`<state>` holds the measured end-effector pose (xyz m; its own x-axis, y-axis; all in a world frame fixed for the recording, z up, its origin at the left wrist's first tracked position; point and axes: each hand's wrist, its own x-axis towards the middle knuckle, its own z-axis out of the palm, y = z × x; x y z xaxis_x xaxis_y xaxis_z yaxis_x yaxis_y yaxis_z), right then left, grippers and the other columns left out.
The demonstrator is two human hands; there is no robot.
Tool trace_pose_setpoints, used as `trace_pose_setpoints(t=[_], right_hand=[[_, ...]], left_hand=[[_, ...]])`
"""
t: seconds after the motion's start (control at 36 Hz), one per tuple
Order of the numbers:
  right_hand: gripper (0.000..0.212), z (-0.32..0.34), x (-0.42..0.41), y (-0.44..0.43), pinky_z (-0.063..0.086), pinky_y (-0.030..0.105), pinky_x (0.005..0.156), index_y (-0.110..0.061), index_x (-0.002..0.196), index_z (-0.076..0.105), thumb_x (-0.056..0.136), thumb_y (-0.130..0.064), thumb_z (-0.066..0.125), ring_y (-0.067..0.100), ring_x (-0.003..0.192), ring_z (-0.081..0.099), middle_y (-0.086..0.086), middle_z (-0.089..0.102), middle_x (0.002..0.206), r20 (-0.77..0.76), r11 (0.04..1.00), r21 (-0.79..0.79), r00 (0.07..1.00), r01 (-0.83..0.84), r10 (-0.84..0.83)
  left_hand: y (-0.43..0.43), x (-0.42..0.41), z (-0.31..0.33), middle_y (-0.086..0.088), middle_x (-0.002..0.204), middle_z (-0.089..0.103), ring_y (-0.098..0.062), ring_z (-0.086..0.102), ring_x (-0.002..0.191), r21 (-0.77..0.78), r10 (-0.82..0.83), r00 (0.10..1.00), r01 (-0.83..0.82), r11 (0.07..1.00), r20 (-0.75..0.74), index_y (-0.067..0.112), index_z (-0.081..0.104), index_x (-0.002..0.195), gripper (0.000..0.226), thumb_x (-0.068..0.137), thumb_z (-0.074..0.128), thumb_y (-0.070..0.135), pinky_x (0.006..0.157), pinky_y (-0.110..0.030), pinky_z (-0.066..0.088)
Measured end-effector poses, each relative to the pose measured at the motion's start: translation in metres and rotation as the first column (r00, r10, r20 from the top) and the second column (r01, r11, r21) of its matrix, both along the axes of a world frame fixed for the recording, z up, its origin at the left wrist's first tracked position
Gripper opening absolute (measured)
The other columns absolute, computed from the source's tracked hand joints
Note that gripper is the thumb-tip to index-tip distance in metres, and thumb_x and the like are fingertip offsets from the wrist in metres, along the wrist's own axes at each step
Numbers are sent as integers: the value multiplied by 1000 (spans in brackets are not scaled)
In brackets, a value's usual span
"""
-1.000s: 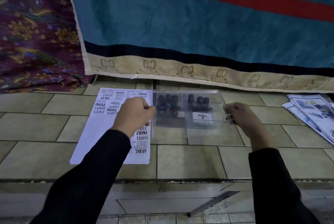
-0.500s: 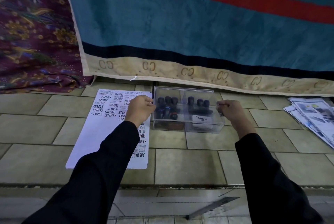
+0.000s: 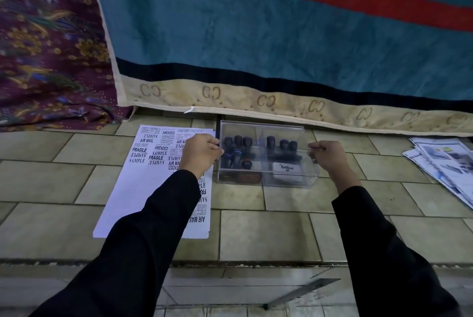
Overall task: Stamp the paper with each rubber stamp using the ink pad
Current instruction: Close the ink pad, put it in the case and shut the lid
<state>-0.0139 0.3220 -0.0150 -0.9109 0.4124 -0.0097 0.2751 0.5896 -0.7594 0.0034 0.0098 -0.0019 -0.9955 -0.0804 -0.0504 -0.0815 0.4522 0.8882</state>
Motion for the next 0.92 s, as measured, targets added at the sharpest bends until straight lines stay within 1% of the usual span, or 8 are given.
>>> trace_pose_setpoints(t=[0.08, 0.25, 0.44, 0.53, 0.58, 0.72, 0.81, 0.92], right_hand=[[20, -1, -2, 0, 48, 26, 68, 2, 101, 70, 81, 0, 65, 23, 74, 54, 11, 62, 81, 5, 1000, -7, 1000, 13, -13], [21, 1, -1, -1, 50, 40, 90, 0, 99, 72, 80, 0, 64, 19, 79, 53, 6, 61, 82, 49, 998, 63, 998, 27, -30], [22, 5, 3, -4, 49, 34, 87, 0, 97, 73, 79, -2, 60, 23, 82, 60, 12, 66, 82, 65, 992, 122, 998, 12, -20], [21, 8, 5, -11, 46, 30, 78, 3, 87, 72, 84, -6, 53, 35, 91, 63, 20, 71, 91, 61, 978, 205, 997, 24, -37], [24, 8, 5, -14, 40, 28, 67, 6, 82, 68, 88, -12, 53, 34, 84, 61, 22, 68, 84, 62, 966, 257, 997, 35, -53], [20, 2, 6, -15, 36, 26, 63, 1, 79, 64, 89, -14, 56, 25, 69, 49, 14, 58, 74, 34, 959, 269, 995, 86, -99], [20, 3, 6, -14, 36, 26, 62, -5, 70, 62, 87, -15, 59, 25, 68, 51, 13, 57, 72, 30, 968, 223, 992, 112, -122], [20, 7, 7, -15, 42, 27, 62, -8, 66, 61, 84, -17, 60, 26, 66, 55, 14, 60, 69, 48, 982, 134, 989, 135, -142]], left_hand=[[0, 0, 2, -3, 74, 67, -20, 66, 67, -5, 6, 1000, -6, 1000, 5, 2, 69, 104, 24, 81, 72, 4, 80, -36, 58], [2, 0, 7, -10, 78, 70, -28, 70, 73, -33, 20, 1000, -20, 999, 10, 1, 71, 102, 22, 80, 68, 2, 79, -40, 59], [2, 2, 7, -18, 88, 72, -30, 71, 76, -30, 8, 1000, -8, 1000, 18, 1, 71, 106, 24, 82, 69, 3, 81, -42, 59], [3, 2, 9, -22, 81, 68, -34, 67, 71, -78, -16, 1000, 17, 997, 11, 10, 68, 83, 13, 80, 64, -2, 79, -48, 58], [4, 2, 9, -18, 75, 60, -28, 58, 66, -114, -25, 1000, 27, 993, 18, 13, 59, 76, 18, 79, 61, -4, 80, -49, 56], [5, 3, 8, -17, 92, 71, -34, 67, 86, -100, -7, 1000, 10, 995, 29, 4, 72, 94, 20, 80, 59, -3, 85, -42, 57], [5, 4, 7, -18, 84, 69, -33, 64, 77, -82, -9, 999, 11, 997, 33, 10, 70, 85, 17, 80, 59, -3, 83, -44, 56], [2, 3, 2, -10, 101, 68, -27, 66, 92, 3, 1, 997, -1, 1000, 78, 15, 66, 95, 15, 83, 64, 7, 84, -39, 57]])
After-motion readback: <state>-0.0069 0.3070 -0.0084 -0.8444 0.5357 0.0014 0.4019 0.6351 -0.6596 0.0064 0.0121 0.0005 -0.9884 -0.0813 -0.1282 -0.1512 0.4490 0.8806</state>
